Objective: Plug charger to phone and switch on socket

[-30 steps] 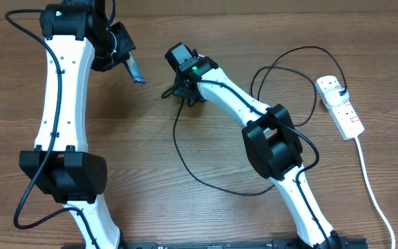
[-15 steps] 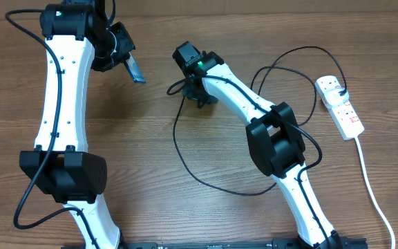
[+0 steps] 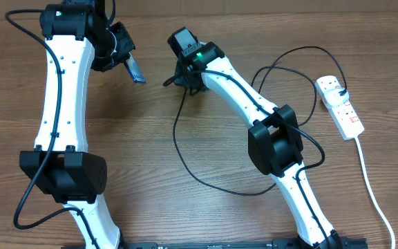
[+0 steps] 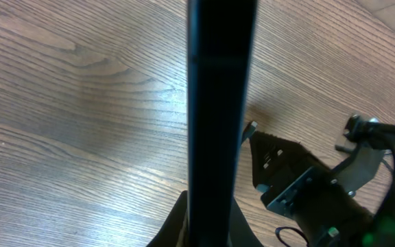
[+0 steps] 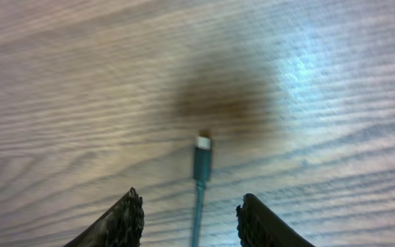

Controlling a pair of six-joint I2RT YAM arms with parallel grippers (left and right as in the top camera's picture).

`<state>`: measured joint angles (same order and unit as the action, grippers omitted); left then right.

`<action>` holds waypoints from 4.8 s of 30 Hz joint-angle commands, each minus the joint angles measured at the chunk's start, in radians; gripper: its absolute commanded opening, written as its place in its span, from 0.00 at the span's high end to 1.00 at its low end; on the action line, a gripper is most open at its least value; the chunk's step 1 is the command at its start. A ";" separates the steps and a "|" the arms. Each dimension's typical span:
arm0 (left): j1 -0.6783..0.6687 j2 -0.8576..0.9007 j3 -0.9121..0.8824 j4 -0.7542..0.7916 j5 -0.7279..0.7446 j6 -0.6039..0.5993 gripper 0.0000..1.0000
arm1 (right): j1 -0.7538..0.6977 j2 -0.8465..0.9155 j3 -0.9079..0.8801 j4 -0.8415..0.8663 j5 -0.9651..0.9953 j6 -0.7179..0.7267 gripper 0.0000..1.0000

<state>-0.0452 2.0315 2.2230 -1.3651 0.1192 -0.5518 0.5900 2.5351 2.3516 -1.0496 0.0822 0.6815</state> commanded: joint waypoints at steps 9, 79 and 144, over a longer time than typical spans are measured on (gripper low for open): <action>-0.002 -0.003 0.011 0.005 0.012 -0.013 0.96 | 0.022 0.079 0.004 0.010 0.041 0.025 0.51; -0.002 -0.003 0.011 0.008 0.012 -0.010 0.96 | -0.103 0.030 -0.126 -0.478 -0.220 0.046 0.73; -0.001 -0.003 0.011 0.014 0.069 0.024 0.96 | 0.037 -0.397 -0.632 -0.190 -0.121 0.258 0.66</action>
<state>-0.0456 2.0315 2.2230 -1.3548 0.1658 -0.5476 0.6357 2.1414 1.7611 -1.2778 -0.0368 0.9016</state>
